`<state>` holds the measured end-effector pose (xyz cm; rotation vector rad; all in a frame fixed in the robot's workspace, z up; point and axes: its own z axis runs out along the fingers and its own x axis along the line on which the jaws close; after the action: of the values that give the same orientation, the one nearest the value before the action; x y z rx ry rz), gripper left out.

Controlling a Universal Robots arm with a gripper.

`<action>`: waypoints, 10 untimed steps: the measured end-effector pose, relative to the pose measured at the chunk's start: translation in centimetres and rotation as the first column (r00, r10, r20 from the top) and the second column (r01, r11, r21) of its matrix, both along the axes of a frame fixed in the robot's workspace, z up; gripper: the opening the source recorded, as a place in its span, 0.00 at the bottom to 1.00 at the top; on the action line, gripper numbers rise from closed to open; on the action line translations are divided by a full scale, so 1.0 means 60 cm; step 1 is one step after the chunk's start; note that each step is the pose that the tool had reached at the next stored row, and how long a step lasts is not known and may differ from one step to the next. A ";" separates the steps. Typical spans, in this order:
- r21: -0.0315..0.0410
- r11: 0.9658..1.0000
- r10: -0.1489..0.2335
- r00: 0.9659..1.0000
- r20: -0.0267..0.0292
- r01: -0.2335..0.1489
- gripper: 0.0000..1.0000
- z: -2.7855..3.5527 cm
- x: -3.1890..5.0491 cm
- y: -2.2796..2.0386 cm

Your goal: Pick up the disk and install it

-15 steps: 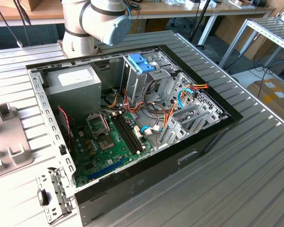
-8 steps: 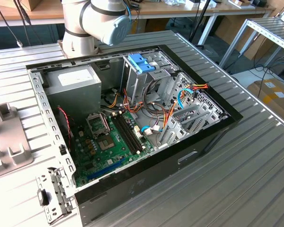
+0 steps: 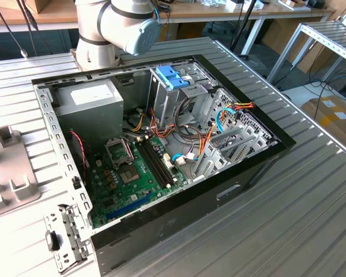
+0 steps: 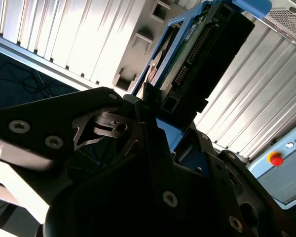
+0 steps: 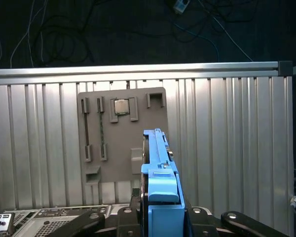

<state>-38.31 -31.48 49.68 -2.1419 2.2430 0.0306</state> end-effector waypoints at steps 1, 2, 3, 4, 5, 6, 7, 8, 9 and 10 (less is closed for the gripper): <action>0.000 1.000 0.000 1.000 0.000 0.000 0.37 0.000 0.001 -0.0006; 0.000 1.000 0.000 1.000 0.000 0.000 0.37 0.000 0.002 -0.0010; 0.000 1.000 0.000 1.000 0.000 0.000 0.37 0.000 0.003 -0.0017; 0.000 1.000 0.000 1.000 0.000 0.000 0.37 0.000 0.004 -0.0023; 0.000 1.000 0.000 1.000 0.000 0.000 0.37 0.000 0.005 -0.0027; 0.000 1.000 0.000 1.000 0.000 0.000 0.37 0.000 0.006 -0.0033; 0.000 1.000 0.000 1.000 0.000 0.000 0.37 0.000 0.007 -0.0042; 0.000 1.000 0.000 1.000 0.000 0.000 0.37 0.000 0.008 -0.0048; 0.000 1.000 0.000 1.000 0.000 0.000 0.37 0.000 0.009 -0.0053; 0.000 1.000 0.000 1.000 0.000 0.000 0.37 0.000 0.013 -0.0077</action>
<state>-37.51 -31.94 49.67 -2.1419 2.2431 0.0306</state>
